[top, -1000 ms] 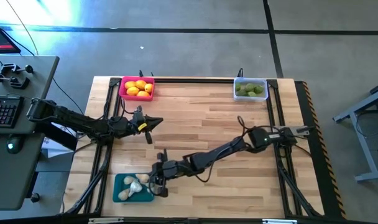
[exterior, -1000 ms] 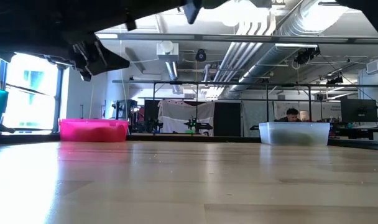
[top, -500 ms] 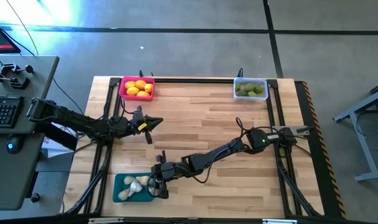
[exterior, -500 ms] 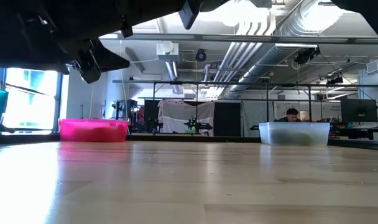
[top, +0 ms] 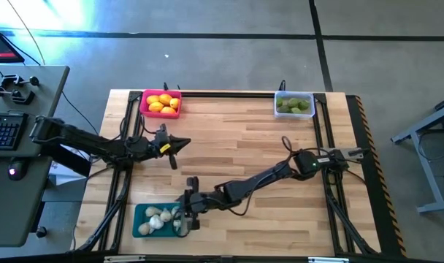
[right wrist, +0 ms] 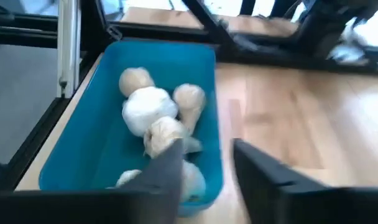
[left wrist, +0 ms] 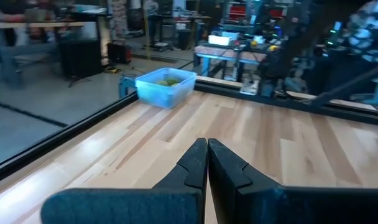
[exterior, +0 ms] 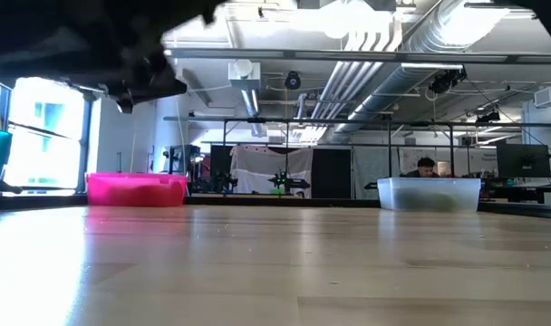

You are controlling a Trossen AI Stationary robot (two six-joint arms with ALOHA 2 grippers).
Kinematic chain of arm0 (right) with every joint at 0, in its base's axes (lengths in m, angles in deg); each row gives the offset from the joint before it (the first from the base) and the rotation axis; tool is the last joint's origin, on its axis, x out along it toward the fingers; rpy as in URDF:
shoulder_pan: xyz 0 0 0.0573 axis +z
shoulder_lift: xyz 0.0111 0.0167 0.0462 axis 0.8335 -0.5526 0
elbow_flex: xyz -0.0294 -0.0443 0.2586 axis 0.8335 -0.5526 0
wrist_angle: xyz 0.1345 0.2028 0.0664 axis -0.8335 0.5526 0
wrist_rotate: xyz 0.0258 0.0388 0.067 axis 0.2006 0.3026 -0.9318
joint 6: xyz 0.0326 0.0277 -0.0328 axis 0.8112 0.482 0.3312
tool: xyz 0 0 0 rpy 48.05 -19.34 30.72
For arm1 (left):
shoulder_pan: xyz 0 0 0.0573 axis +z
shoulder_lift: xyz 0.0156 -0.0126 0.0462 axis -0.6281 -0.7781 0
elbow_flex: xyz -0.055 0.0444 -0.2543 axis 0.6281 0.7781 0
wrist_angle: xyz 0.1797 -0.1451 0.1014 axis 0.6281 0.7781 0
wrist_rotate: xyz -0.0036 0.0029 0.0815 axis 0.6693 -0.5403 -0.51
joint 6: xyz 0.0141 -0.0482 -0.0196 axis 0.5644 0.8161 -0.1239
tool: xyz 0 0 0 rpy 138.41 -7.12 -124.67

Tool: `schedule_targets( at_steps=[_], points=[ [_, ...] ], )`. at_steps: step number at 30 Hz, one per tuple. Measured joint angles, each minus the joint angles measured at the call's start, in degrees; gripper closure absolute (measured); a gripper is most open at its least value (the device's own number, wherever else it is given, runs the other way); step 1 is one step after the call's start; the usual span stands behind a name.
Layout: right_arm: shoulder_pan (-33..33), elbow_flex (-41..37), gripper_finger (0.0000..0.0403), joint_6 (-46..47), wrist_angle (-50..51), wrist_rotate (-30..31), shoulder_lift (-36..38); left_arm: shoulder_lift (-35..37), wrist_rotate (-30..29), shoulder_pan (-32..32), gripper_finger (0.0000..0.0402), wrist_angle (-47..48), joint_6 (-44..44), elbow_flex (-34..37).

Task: Sort produce into baskets
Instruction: Return to Home Position

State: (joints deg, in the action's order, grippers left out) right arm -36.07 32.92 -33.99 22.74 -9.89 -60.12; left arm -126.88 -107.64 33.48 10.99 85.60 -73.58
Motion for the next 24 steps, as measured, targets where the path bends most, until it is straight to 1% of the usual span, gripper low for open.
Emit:
schedule_targets(
  at_steps=[2, 3, 4, 7, 9, 11, 16, 18, 21, 24],
  points=[
    [0.1, 0.1, 0.0357, -1.1, 1.5, 1.6, 0.9, 2.0, 1.5, 0.0, 0.0401, 1.7, -0.7, 0.0],
    [0.1, 0.1, 0.0379, -1.9, 2.0, 1.6, 1.0, 2.9, 1.8, 0.0, 0.0401, 2.5, -0.9, 0.0],
    [0.0, -0.1, 0.0386, -2.5, 2.2, 1.7, 1.0, 4.0, 2.0, 0.0, 0.0402, 3.4, -1.0, 0.0],
    [-0.5, -1.2, 0.0381, -3.7, 2.5, 2.2, 1.1, 6.9, 2.0, 0.0, 0.0401, 6.4, -1.0, 0.0],
    [-0.9, -2.0, 0.0394, -4.7, 2.5, 2.3, 1.4, 8.6, 2.0, 0.0, 0.0401, 8.4, -1.0, 0.0],
    [-1.3, -2.3, 0.0399, -5.3, 3.0, 2.3, 1.4, 10.1, 2.0, 0.0, 0.0401, 10.2, -1.0, 0.0],
    [-2.0, -2.4, 0.0402, -7.9, 9.3, 2.7, 3.2, 12.3, 2.0, 0.0, 0.0401, 11.8, -1.9, 0.0],
    [-2.3, -2.6, 0.0402, -8.4, 9.8, 2.6, 4.2, 12.8, 2.0, 0.0, 0.0401, 11.6, -2.2, -0.1],
    [-2.9, -7.2, 0.0402, -8.2, 5.5, 0.9, 5.8, 13.2, 2.4, 0.1, 0.0401, 11.5, -2.5, -0.1],
    [-3.3, -15.6, 0.0403, -6.5, -1.5, -0.3, 7.9, 13.3, 2.4, 0.1, 0.0402, 11.8, -2.5, -0.1]
  ],
)
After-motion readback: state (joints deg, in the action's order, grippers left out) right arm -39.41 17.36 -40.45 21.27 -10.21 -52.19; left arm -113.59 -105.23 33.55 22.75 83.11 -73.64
